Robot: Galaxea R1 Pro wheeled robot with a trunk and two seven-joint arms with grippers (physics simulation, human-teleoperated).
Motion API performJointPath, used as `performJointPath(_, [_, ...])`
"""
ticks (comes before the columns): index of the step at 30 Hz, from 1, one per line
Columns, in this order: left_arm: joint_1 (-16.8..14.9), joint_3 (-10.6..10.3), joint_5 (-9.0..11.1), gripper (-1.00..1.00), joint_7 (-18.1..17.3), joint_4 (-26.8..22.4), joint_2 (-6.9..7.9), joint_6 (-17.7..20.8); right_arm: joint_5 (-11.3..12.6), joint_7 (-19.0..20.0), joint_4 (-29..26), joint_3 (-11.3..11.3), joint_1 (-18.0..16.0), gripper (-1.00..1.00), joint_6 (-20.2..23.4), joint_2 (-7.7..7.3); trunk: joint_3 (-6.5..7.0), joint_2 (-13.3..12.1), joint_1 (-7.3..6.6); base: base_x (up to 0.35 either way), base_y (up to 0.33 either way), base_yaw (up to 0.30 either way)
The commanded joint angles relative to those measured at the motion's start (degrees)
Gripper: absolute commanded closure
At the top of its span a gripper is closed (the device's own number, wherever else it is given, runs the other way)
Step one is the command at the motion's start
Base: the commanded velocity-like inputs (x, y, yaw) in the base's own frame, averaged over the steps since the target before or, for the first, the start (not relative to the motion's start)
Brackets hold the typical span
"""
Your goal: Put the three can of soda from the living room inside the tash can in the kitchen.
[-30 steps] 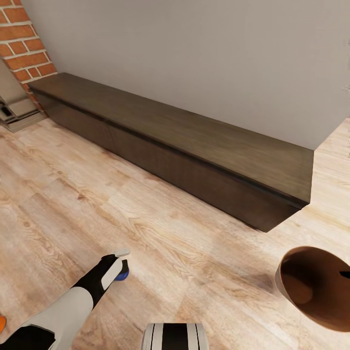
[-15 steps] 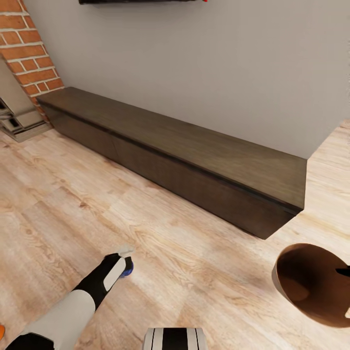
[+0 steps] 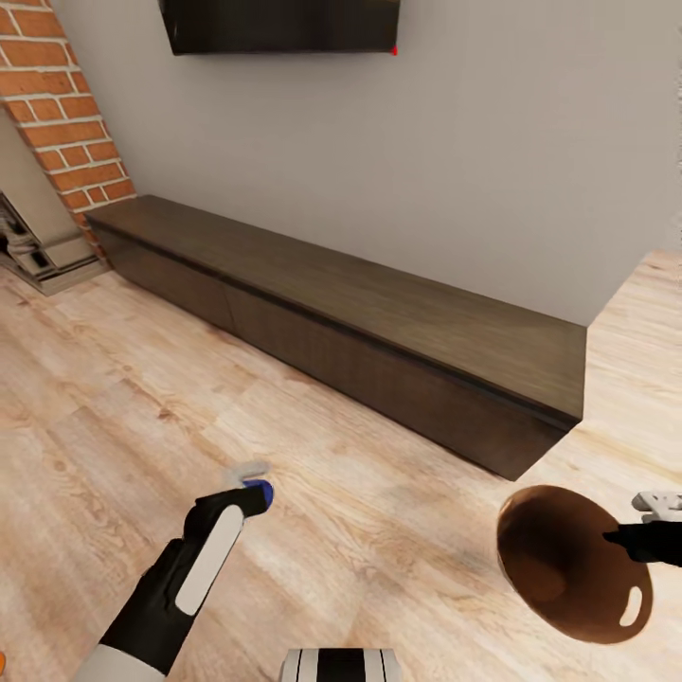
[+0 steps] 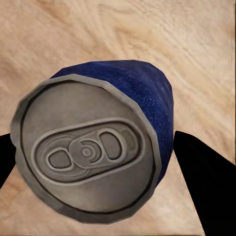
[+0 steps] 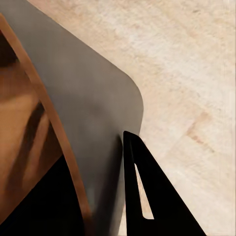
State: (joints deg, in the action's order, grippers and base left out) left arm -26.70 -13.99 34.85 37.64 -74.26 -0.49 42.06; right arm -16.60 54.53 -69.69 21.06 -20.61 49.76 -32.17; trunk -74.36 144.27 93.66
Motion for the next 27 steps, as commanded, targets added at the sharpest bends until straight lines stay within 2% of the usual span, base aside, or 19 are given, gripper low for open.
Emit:
performJointPath(1, [0.9, 0.0, 0.6, 1.0, 0.6, -2.7, 0.02, 1.0, 0.4, 0.0, -0.9, -0.1, -0.1, 1.0, 0.7, 0.99, 0.24, 0.0, -0.03, 0.0, 0.0, 0.0])
performJointPath(2, [1.5, 0.0, 1.0, 1.0, 1.1, -4.2, 0.04, 1.5, 0.2, 0.0, -1.4, -0.2, -0.1, 1.0, 0.9, 1.46, 0.46, 0.0, -0.05, 0.0, 0.0, 0.0])
performJointPath(5, [3.9, 0.1, 3.7, 1.0, 5.2, -10.7, 0.49, 3.1, -0.3, -0.1, -4.3, -0.3, -0.2, 1.0, 1.6, 3.24, 1.12, -0.1, -0.13, 0.0, 0.0, 0.027])
performJointPath(7, [4.7, 0.4, 4.9, 1.0, 6.5, -12.2, 0.7, 3.4, -0.5, -0.2, -5.1, -0.4, -0.3, 1.0, 2.8, 3.97, 1.57, -0.1, -0.18, 0.0, 0.0, 0.148])
performJointPath(9, [5.2, 1.8, 5.7, 1.0, 7.4, -13.2, 0.84, 3.6, -0.8, -0.3, -5.6, -0.6, -0.5, 1.0, 4.6, 5.6, 2.01, -0.1, -0.23, 0.0, 0.0, 0.237])
performJointPath(12, [5.7, 3.9, 6.2, 1.0, 7.8, -13.7, 0.84, 3.7, -3.0, -1.0, -5.7, -2.2, -1.8, 1.0, 5.5, 7.92, 2.67, -0.2, -0.31, 0.0, 0.0, 0.275])
performJointPath(15, [5.8, 4.6, 6.3, 1.0, 7.9, -13.9, 0.84, 3.7, -5.0, -1.4, -5.5, -3.7, -3.2, 1.0, 5.8, 9.62, 3.34, -0.2, -0.39, 0.0, 0.0, 0.29])
performJointPath(16, [5.9, 4.9, 6.3, 1.0, 7.9, -13.9, 0.86, 3.7, -5.8, -1.7, -5.4, -4.4, -3.7, 1.0, 5.9, 10.96, 3.56, -0.2, -0.41, 0.0, 0.0, 0.295])
performJointPath(20, [5.9, 5.5, 6.4, 1.0, 8.0, -14.0, 0.92, 3.7, -7.8, -1.8, -5.3, -5.0, -4.7, 1.0, 6.2, 14.07, 4.45, -0.3, -0.52, 0.0, 0.0, 0.297])
performJointPath(22, [6.0, 7.0, 6.4, 1.0, 7.9, -14.0, 0.96, 3.7, -9.2, -1.9, -5.3, -5.3, -5.4, 1.0, 7.1, 15.7, 4.89, -0.3, -0.57, 0.0, 0.0, 0.298])
performJointPath(24, [6.2, 9.5, 6.5, 1.0, 7.8, -13.8, 0.99, 3.9, -11.4, -2.4, -4.7, -5.7, -6.9, 1.0, 8.5, 18.2, 5.33, -0.3, -0.62, 0.0, 0.0, 0.299])
performJointPath(25, [6.3, 10.0, 6.5, 1.0, 7.7, -13.8, 0.96, 4.0, -12.0, -2.8, -4.3, -5.8, -7.4, 1.0, 8.7, 18.86, 5.55, -0.3, -0.65, 0.0, 0.0, 0.299])
performJointPath(27, [6.5, 10.8, 6.6, 1.0, 7.6, -13.7, 0.5, 4.7, -13.7, -5.7, -3.0, -6.3, -8.5, 1.0, 9.2, 21.8, 6.0, -0.4, -0.7, 0.0, 0.0, 0.299])
